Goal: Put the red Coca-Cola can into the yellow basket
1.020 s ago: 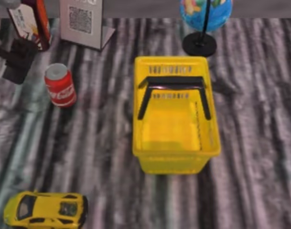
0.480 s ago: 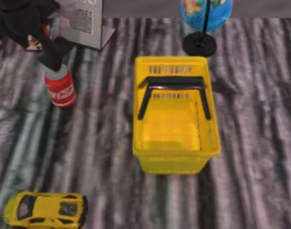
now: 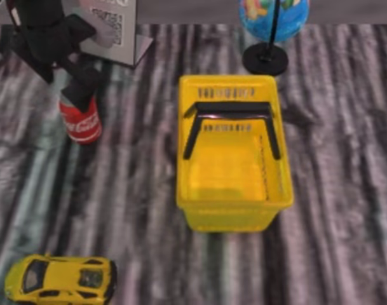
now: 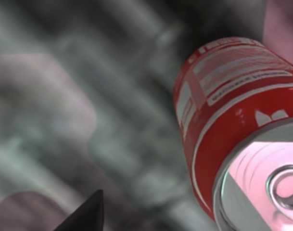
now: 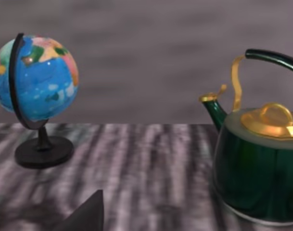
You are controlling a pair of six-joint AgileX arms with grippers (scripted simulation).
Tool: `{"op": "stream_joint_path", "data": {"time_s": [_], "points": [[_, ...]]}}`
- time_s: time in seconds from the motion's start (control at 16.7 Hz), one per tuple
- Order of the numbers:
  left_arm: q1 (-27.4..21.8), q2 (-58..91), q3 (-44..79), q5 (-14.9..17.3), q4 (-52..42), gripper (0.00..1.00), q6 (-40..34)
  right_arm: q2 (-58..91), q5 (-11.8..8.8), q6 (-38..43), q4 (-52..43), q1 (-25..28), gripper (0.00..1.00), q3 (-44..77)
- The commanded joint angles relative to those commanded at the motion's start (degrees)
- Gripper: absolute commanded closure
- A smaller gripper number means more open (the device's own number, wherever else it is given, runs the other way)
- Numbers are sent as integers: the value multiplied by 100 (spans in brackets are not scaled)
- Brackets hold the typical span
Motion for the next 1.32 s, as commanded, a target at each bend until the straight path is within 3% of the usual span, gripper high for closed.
{"op": "stream_joint_path", "data": {"time_s": [0.9,1.32], "points": [[6,-1,-1135,0,1134,0,6,0,0,0,0,0,0,0],[6,-1,-1135,0,1134,53,6,0,0,0,0,0,0,0]]}}
